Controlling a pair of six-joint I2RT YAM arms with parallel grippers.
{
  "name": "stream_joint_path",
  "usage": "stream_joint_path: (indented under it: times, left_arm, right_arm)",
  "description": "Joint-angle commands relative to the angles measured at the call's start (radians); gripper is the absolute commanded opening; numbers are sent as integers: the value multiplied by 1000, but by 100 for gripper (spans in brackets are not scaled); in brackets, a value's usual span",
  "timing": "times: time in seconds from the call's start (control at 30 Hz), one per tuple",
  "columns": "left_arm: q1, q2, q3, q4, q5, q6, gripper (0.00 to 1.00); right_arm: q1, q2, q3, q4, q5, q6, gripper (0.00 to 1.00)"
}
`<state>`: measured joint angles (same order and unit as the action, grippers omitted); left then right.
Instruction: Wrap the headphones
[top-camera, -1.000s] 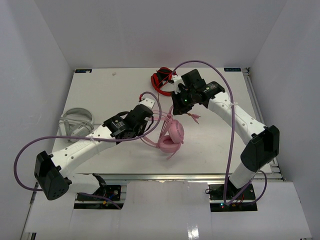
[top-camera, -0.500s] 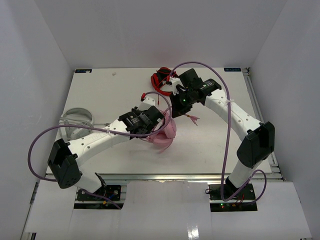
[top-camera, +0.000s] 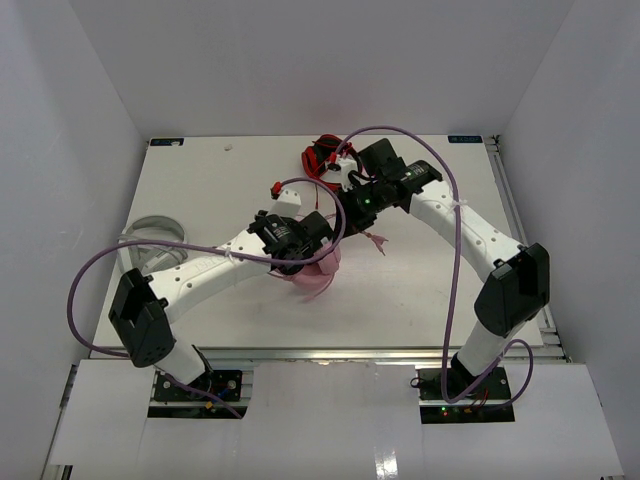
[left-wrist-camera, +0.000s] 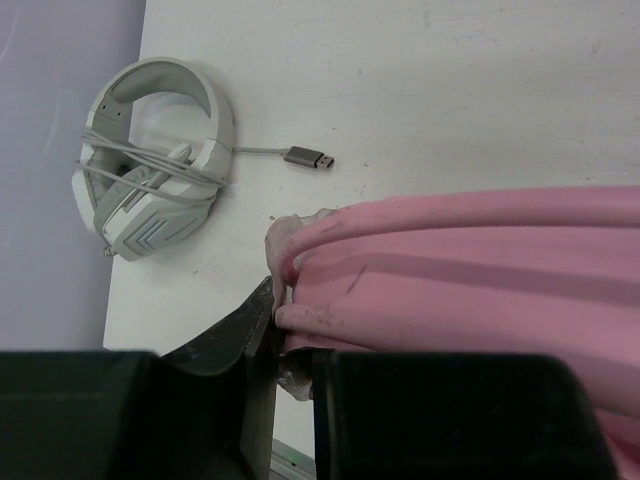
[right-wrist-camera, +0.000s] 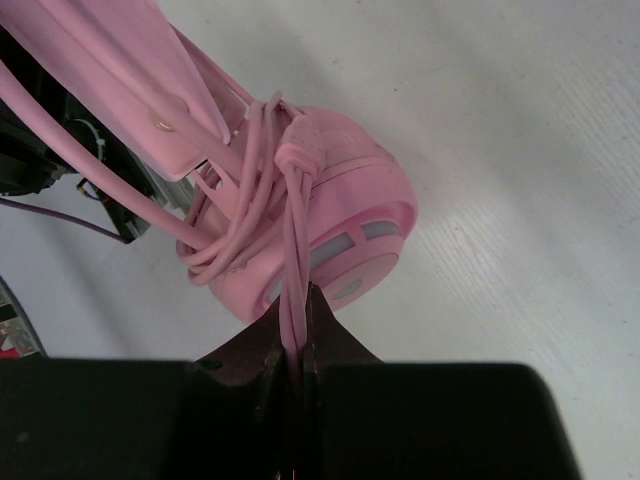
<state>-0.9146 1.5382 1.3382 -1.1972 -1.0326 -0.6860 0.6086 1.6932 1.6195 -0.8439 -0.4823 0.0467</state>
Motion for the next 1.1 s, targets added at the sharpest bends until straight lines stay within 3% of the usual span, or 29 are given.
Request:
stream_joint_path:
  times: [0.0,0.23,0.47,0.57,0.9,1.07]
  left_arm:
    - [17,5,39,-174,-45,-83,0]
    - [21,-48,45,40,193,8,0]
    - [47,-73,37,164,389,62,0]
    - [57,-72,29,168,400,70,0]
    - [57,3,-8,46,193,-20,0]
    - [59,3,9,49,198,-25,0]
  right_arm:
    - [-20,-97,-67,134,-176,84,8]
    - [6,-180,-265,443,-265,317,8]
    - [25,-267,-525,934,-369,691,9]
    - [23,-271,-535,973,-391,737,9]
    - [23,-204,-431,937,-460,752,13]
    - [30,-213,-459,936,-475,733,27]
